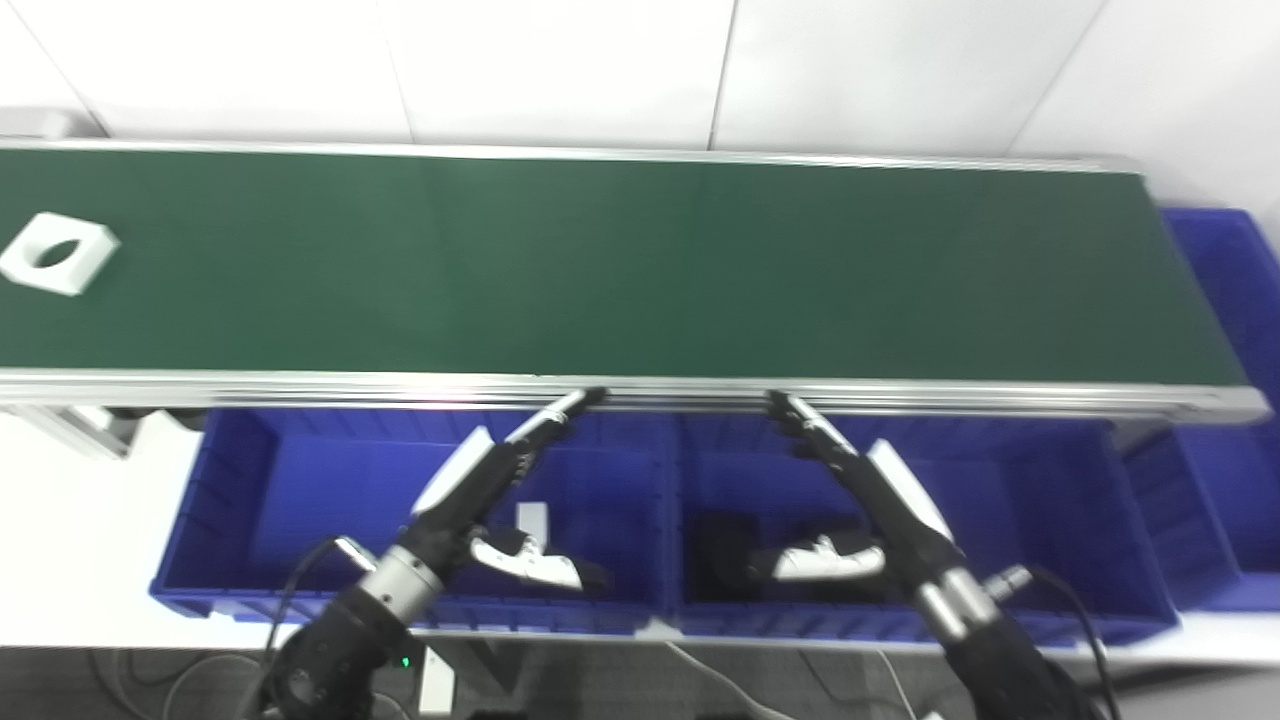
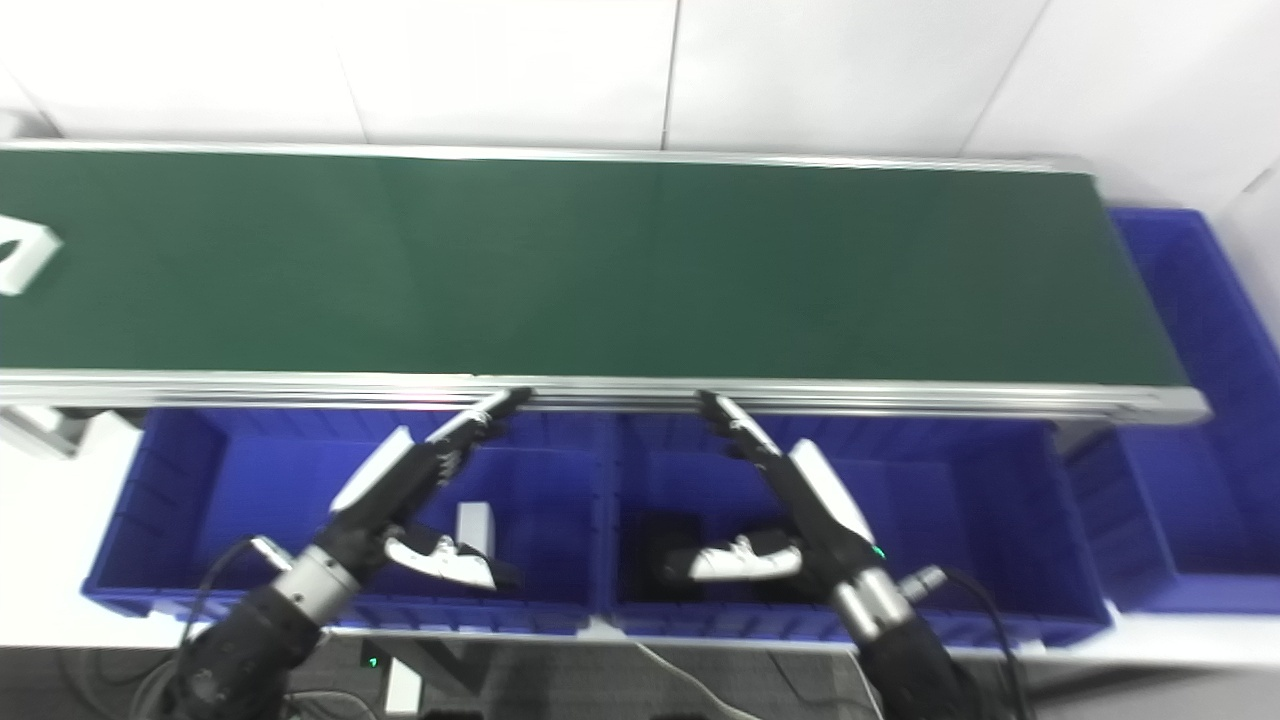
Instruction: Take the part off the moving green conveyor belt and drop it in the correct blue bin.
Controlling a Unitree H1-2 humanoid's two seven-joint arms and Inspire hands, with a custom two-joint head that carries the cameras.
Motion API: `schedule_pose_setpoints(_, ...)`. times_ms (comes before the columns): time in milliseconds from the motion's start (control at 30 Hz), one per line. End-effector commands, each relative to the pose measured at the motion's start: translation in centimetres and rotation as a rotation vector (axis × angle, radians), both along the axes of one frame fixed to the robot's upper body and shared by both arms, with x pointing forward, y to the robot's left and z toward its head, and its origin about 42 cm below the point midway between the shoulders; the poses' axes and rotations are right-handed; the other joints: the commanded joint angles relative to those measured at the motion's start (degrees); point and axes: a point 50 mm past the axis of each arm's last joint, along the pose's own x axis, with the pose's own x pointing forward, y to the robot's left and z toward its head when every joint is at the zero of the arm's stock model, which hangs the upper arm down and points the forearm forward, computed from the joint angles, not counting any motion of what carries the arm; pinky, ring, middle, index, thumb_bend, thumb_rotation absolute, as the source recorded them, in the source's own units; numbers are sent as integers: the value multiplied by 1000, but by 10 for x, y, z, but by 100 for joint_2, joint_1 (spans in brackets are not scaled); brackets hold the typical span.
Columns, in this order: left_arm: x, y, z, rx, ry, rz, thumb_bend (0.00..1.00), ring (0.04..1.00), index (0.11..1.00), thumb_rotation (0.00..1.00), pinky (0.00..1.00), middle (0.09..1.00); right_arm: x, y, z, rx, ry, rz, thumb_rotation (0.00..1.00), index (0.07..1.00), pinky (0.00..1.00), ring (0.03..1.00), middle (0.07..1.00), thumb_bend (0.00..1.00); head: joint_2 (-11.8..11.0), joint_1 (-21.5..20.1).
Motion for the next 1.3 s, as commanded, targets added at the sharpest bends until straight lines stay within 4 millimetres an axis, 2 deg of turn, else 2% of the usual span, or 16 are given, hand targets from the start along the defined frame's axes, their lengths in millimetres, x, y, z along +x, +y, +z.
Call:
schedule_pose_setpoints(0, 6, -10, 8, -25, -75, -4, 938, 960, 933, 255, 920, 966, 1, -4, 11, 23, -84, 24, 316, 959, 871, 906, 917, 942, -14, 41)
schedule_pose_setpoints(33, 6, -13, 6, -27, -75, -3, 939, 960, 932, 257, 920, 966, 1, -5, 12, 24, -82, 22, 304, 958, 867, 905, 916, 939, -140, 224)
schedule_pose_setpoints(133, 6, -20, 1, -35, -73, -3, 941, 965, 928, 264, 931, 967, 1, -8, 11, 17, -71, 16, 256, 954, 827, 899, 919, 929, -319, 420)
schedule_pose_setpoints(300, 8, -26, -5, -49, -63, -3, 946, 972, 914, 266, 937, 960, 0, -12, 7, 1, -42, 9, 238, 973, 886, 921, 926, 914, -516, 532)
schedule_pose_setpoints(400, 9, -27, -8, -42, -59, 0, 959, 962, 909, 276, 917, 953, 0, -13, 5, -1, -38, 9, 222, 981, 882, 923, 931, 904, -630, 536)
schedule_pose_setpoints(533, 11, -27, -9, -39, -57, 6, 978, 950, 903, 281, 894, 945, 2, -14, 3, 4, -40, 9, 227, 970, 901, 934, 931, 922, -681, 514)
schedule_pose_setpoints(700, 12, -28, -11, -45, -59, 6, 984, 954, 903, 271, 899, 946, 3, -14, 1, 13, -41, 8, 185, 966, 874, 915, 923, 922, -711, 504)
schedule_pose_setpoints(900, 11, -27, -10, -66, -70, 8, 983, 942, 896, 258, 888, 941, 4, -13, 1, 10, -46, 6, 204, 959, 841, 901, 905, 957, -734, 451)
schedule_pose_setpoints(1033, 11, -28, -6, -86, -91, 11, 978, 943, 890, 284, 893, 937, 5, -13, 1, 17, -59, 14, 167, 951, 850, 900, 906, 947, -732, 520)
schedule_pose_setpoints(1267, 10, -29, 3, -94, -141, 52, 978, 899, 863, 329, 834, 904, 6, -13, 0, 8, -63, 11, 201, 950, 828, 903, 910, 956, -752, 585)
